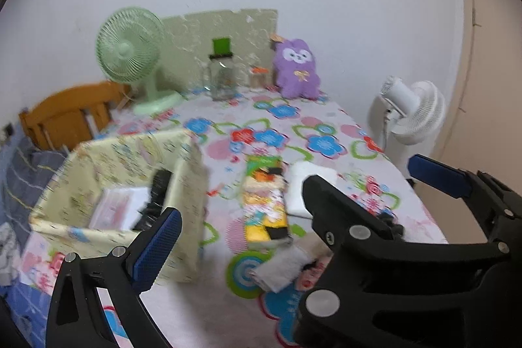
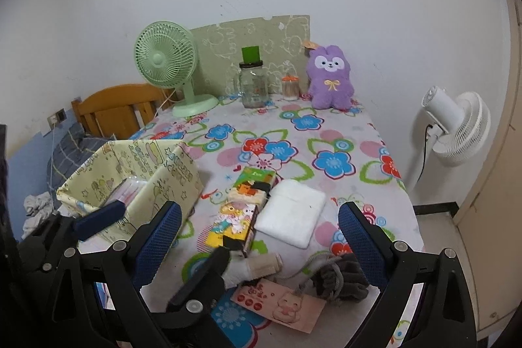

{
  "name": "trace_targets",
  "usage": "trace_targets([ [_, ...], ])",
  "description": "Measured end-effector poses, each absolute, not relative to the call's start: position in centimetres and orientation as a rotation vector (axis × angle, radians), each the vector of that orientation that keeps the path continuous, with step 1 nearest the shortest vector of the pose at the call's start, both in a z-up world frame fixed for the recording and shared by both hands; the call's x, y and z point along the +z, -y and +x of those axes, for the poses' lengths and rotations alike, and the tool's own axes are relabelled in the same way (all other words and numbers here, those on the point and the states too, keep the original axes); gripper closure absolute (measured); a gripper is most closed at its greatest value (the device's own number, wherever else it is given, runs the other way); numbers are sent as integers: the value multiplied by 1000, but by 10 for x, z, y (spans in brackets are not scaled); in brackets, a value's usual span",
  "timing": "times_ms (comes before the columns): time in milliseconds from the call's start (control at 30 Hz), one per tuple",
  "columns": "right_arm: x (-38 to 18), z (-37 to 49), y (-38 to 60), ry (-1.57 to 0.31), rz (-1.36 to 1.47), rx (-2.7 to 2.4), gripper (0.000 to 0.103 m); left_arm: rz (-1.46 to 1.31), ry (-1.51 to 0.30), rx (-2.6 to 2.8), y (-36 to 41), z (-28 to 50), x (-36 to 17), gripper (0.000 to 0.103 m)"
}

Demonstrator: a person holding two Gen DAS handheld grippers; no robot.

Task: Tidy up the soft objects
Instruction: 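Withdraw both open tools from the paper box, then grasp the white rolled cloth with the left tool while the right tool grasps the gray knitted item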

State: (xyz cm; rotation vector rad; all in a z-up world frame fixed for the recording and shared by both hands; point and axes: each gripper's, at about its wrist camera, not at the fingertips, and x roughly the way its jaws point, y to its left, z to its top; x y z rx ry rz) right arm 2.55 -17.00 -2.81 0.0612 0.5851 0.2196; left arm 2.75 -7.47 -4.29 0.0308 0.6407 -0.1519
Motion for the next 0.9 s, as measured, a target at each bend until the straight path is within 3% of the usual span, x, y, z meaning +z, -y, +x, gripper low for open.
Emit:
trace_targets([
  [700,-80,23,186,-622,40,166,5,73,-742,-153,91,33,-99,1],
  [900,-95,30,193,-662,60,143,5,98,-801,-171,94,45,-114,13],
])
